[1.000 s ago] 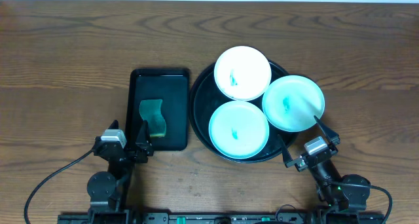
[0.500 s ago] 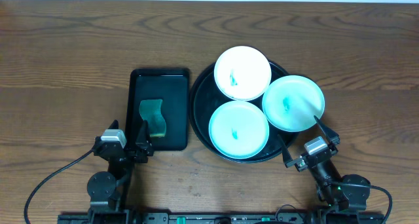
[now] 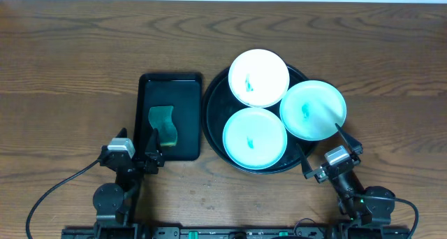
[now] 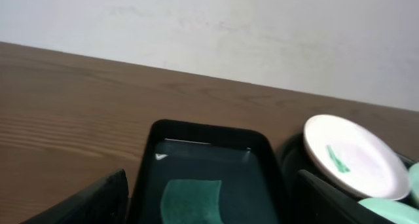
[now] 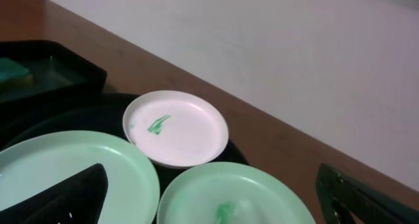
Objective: Clean dirty plates on tray and stack at the side
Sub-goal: 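Reach left gripper to sponge and right gripper to pale green plate rim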
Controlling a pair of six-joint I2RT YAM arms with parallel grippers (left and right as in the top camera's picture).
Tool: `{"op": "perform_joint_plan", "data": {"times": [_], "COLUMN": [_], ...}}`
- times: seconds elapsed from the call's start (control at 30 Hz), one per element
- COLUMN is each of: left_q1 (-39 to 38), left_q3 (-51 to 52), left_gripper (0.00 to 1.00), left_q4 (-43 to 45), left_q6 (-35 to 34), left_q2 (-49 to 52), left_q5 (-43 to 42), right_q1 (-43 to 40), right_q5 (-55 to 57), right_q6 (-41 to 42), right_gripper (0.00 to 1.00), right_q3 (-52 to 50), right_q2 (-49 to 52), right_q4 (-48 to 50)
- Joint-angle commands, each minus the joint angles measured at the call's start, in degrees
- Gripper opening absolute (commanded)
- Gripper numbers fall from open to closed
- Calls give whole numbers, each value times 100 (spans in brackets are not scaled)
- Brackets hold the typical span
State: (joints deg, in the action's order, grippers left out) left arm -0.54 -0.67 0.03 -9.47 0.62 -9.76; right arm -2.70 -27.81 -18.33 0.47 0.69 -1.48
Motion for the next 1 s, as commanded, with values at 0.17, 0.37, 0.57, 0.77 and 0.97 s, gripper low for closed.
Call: {"op": "perform_joint_plan", "data": {"times": [0.17, 0.37, 0.57, 0.77, 0.97], "left_q1": [4, 4, 4, 4, 4], "left_q3": [-205, -1165, -2988, -4865, -5589], "left_gripper": [81, 81, 81, 81, 81], "left_q4": [46, -114, -1209, -2977, -4262], "left_q6": [-970, -968, -752, -754, 245], "left_q2": [-28, 673, 2588, 4352, 5007], "left_q5": [-476, -420, -691, -1233, -1231], "right_q1": [55, 55, 55, 55, 55], "right_q5": [-741, -713, -787, -1165, -1298], "right_q6": [662, 839, 841, 251, 931], "right_gripper": [99, 99, 99, 99, 99], "right_q3": [59, 1209, 3368, 5598, 6437], "right_q2": [7, 424, 2330, 4535, 5619], "right_q4": [492, -57, -1648, -3980, -4562]}}
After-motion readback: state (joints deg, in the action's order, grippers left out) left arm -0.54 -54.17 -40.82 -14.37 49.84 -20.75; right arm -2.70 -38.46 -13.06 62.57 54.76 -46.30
